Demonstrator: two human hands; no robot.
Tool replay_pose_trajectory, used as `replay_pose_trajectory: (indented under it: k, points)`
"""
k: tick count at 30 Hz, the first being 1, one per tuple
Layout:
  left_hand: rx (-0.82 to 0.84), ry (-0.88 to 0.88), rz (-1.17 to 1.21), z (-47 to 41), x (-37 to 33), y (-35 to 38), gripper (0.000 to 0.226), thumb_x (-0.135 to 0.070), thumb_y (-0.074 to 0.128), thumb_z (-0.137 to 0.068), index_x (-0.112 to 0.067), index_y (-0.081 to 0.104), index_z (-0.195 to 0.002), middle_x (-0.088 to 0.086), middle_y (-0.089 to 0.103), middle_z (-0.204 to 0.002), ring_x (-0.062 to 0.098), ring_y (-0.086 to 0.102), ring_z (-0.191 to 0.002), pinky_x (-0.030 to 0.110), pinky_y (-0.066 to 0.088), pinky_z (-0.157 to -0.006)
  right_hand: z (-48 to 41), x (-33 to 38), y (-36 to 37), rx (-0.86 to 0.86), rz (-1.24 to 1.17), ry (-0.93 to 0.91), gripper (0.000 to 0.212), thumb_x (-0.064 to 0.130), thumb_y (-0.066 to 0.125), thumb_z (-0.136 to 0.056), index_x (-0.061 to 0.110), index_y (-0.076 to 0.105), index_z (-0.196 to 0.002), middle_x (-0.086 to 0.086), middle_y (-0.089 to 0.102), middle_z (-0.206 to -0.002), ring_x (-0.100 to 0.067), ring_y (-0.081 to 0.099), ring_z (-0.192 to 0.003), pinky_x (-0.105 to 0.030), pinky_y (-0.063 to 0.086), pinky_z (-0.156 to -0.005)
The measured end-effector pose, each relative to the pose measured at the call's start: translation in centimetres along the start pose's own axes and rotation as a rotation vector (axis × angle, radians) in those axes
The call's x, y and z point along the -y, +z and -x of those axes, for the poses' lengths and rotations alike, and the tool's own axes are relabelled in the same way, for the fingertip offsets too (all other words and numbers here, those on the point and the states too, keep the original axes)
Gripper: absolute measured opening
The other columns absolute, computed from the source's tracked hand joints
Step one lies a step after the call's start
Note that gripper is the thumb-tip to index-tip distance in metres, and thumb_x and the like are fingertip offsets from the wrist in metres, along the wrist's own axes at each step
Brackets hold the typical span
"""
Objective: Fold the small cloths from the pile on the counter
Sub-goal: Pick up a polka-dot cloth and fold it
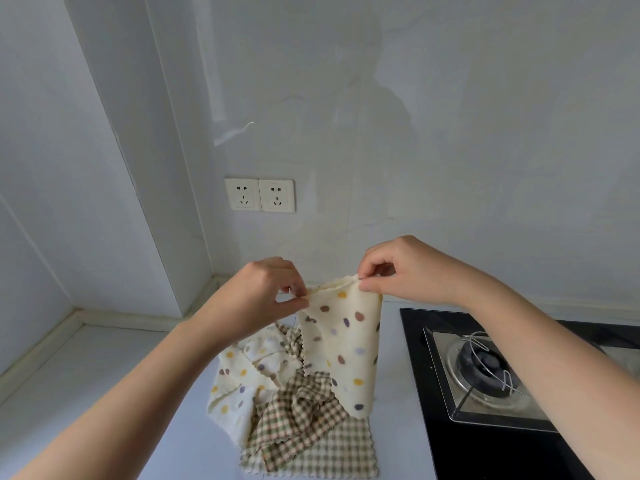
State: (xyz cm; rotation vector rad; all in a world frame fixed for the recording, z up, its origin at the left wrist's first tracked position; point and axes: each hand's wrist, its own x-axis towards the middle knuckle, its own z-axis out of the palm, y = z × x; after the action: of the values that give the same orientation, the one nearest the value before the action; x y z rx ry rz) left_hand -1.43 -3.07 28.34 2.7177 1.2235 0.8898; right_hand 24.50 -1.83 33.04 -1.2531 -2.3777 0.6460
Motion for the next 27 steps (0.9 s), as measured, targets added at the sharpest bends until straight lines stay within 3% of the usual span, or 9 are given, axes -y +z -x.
replay_pose_trajectory:
  k: [6,10,12,14,18,21,23,25,27]
  points:
    - [-0.05,0.017,-0.029,-0.5,-0.1,-0.7,0.015,-0.015,0.076,-0.079,-0.019,0.062,-0.074,-0.011,0.056,-0.073,0.0,0.051,-0.067,0.012,0.043,-0.064,0.1,-0.7,-0.2,-0.01,0.04,-0.004,0.009,0.031,0.07,-0.082,0.035,0.069,-0.074,0.013,0.07,-0.083,-0.007,0.066,-0.081,-0.04,0.055,-0.084]
    - [0.047,0.057,-0.064,-1.8,0.2,-2.5,0.018,-0.009,0.072,-0.081,-0.018,0.058,-0.078,-0.014,0.05,-0.07,-0.001,0.049,-0.065,0.014,0.041,-0.061,0.0,-0.9,-0.6,0.054,0.251,-0.048,0.01,0.031,0.065,-0.087,0.029,0.067,-0.077,0.014,0.067,-0.082,-0.002,0.063,-0.082,-0.035,0.053,-0.082]
    - [0.132,0.05,-0.078,-2.7,0.1,-3.6,0.012,-0.012,0.068,-0.087,-0.02,0.061,-0.093,-0.014,0.053,-0.076,0.0,0.052,-0.068,0.018,0.043,-0.065,0.0,-0.6,-0.9,0.051,0.289,-0.065,0.01,0.029,0.066,-0.087,0.027,0.066,-0.077,0.015,0.066,-0.081,-0.002,0.063,-0.082,-0.034,0.053,-0.08]
    - [0.231,-0.001,-0.109,-3.4,0.1,-4.4,0.023,-0.017,0.062,-0.093,-0.023,0.061,-0.115,-0.011,0.057,-0.085,0.003,0.055,-0.073,0.024,0.047,-0.07,-0.1,-0.1,-1.0,0.03,0.255,-0.063,0.013,0.03,0.068,-0.086,0.032,0.061,-0.075,0.016,0.066,-0.081,-0.002,0.064,-0.082,-0.034,0.053,-0.08]
    - [0.253,0.024,-0.107,-4.1,0.2,-4.9,0.01,-0.015,0.055,-0.094,-0.016,0.065,-0.093,-0.006,0.058,-0.086,0.012,0.056,-0.076,0.025,0.044,-0.069,-0.1,0.1,-0.6,-0.053,0.118,-0.013,0.022,0.026,0.073,-0.082,0.03,0.054,-0.073,0.008,0.065,-0.08,-0.009,0.065,-0.081,-0.038,0.054,-0.078]
    - [0.13,-0.196,0.258,-4.1,0.3,-4.1,0.017,-0.027,0.048,-0.092,-0.016,0.06,-0.087,-0.004,0.06,-0.073,0.014,0.053,-0.067,0.029,0.043,-0.064,-0.4,-0.3,0.0,-0.163,-0.128,0.015,0.03,0.018,0.075,-0.08,0.029,0.048,-0.073,0.005,0.061,-0.071,-0.017,0.058,-0.067,-0.037,0.048,-0.066]
    - [0.0,-0.358,0.559,-4.1,-0.2,-2.8,0.019,-0.029,0.046,-0.09,-0.014,0.056,-0.082,-0.009,0.052,-0.065,0.011,0.046,-0.06,0.024,0.038,-0.057,-0.8,-0.5,0.8,-0.204,-0.507,0.081,0.029,0.008,0.073,-0.083,0.027,0.053,-0.092,0.002,0.071,-0.081,-0.017,0.067,-0.077,-0.033,0.054,-0.069]
    - [-0.133,-0.527,0.761,-4.5,-0.6,-1.4,0.019,-0.022,0.048,-0.096,-0.014,0.056,-0.081,-0.006,0.053,-0.065,0.009,0.048,-0.056,0.021,0.039,-0.052,-1.2,-0.8,1.8,-0.174,-0.896,0.238,0.027,0.004,0.067,-0.087,0.014,0.058,-0.11,-0.006,0.074,-0.091,-0.019,0.07,-0.083,-0.03,0.056,-0.068]
    - [-0.176,-0.691,0.929,-4.9,-1.0,-0.3,0.022,-0.021,0.047,-0.1,-0.014,0.06,-0.084,0.001,0.059,-0.071,0.013,0.053,-0.057,0.023,0.041,-0.052,-1.2,-0.8,2.9,-0.1,-1.123,0.348,0.013,0.006,0.06,-0.091,0.006,0.066,-0.103,-0.008,0.072,-0.089,-0.016,0.068,-0.075,-0.027,0.055,-0.061]
